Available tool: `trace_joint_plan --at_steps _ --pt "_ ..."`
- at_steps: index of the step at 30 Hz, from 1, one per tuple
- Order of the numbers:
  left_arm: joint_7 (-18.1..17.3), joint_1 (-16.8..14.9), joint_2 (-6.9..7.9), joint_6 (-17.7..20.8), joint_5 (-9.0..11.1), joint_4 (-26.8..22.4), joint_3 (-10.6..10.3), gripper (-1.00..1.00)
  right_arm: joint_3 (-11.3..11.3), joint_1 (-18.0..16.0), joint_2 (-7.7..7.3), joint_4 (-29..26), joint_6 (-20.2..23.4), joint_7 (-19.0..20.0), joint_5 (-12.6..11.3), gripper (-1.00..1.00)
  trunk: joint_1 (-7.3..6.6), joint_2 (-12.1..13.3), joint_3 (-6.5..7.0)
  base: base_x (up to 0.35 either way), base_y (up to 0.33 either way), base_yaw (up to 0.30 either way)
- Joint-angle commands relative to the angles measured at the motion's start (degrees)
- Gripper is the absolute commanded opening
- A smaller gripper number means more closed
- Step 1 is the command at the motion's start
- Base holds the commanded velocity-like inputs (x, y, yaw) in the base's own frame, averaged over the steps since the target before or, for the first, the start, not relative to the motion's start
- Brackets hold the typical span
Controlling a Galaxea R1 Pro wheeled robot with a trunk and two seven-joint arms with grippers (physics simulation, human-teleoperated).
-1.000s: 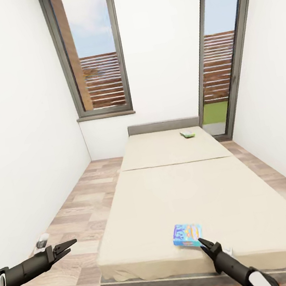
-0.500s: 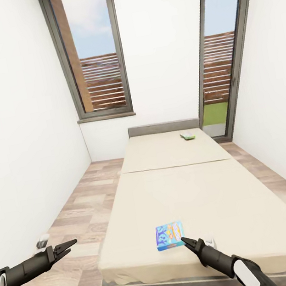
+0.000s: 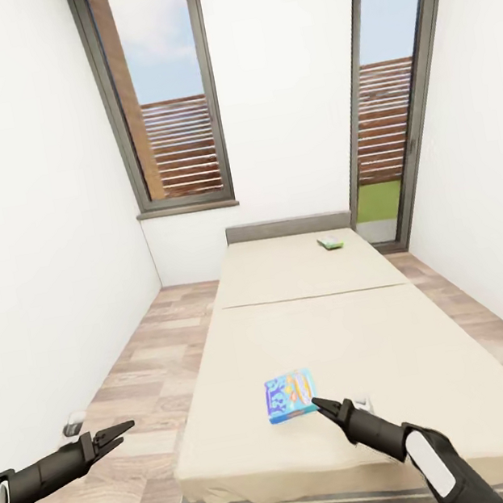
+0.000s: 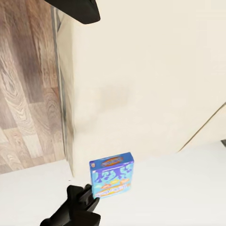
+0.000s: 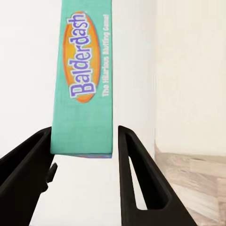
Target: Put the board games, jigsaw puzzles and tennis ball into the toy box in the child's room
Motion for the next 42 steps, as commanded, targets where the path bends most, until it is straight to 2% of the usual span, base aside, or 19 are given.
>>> trace_joint_plan --at_steps 1,3,7,9,13,38,42 --pt "-0.26 -0.06 0.03 0.58 -0.11 -0.01 0.07 1.0 0.62 0.01 0.07 -1.58 1.79 0.04 0.29 -1.0 -0.23 0.39 0.12 0.0 0.0 0.0" --pt "-0.21 -0.1 0.05 0.53 -0.16 -0.01 0.07 1.0 2.06 0.16 0.05 -3.75 3.83 0.13 -0.05 -1.0 -0.67 1.19 0.48 0.0 0.0 0.0" --pt "-0.23 -0.12 -0.05 0.38 -0.22 -0.01 0.01 1.0 2.69 0.42 0.29 -4.77 4.61 0.27 -0.43 -1.0 -1.55 2.79 1.2 0.0 0.0 0.0" --pt "-0.26 -0.13 -0.07 0.45 -0.24 -0.01 -0.01 1.0 2.69 0.46 0.98 -4.91 4.68 0.13 -0.44 -1.0 -1.99 3.59 1.56 0.0 0.0 0.0" --pt "-0.39 -0.13 0.02 0.77 -0.01 -0.01 0.03 1.0 2.85 0.48 1.41 -4.9 4.72 -0.54 0.14 -1.0 -2.86 5.2 2.28 0.0 0.0 0.0" --pt "-0.36 -0.13 0.05 0.85 -0.01 -0.01 0.02 1.0 2.04 0.53 1.33 -4.97 4.98 -0.3 -0.62 -1.0 -8.35 15.23 6.76 0.0 0.0 -0.002" --pt "-0.43 -0.13 0.9 0.85 0.1 -0.01 0.11 1.0 2.14 0.56 1.41 -4.92 4.87 -0.56 -0.62 -1.0 -9.23 16.83 7.48 0.0 0.0 -0.19"
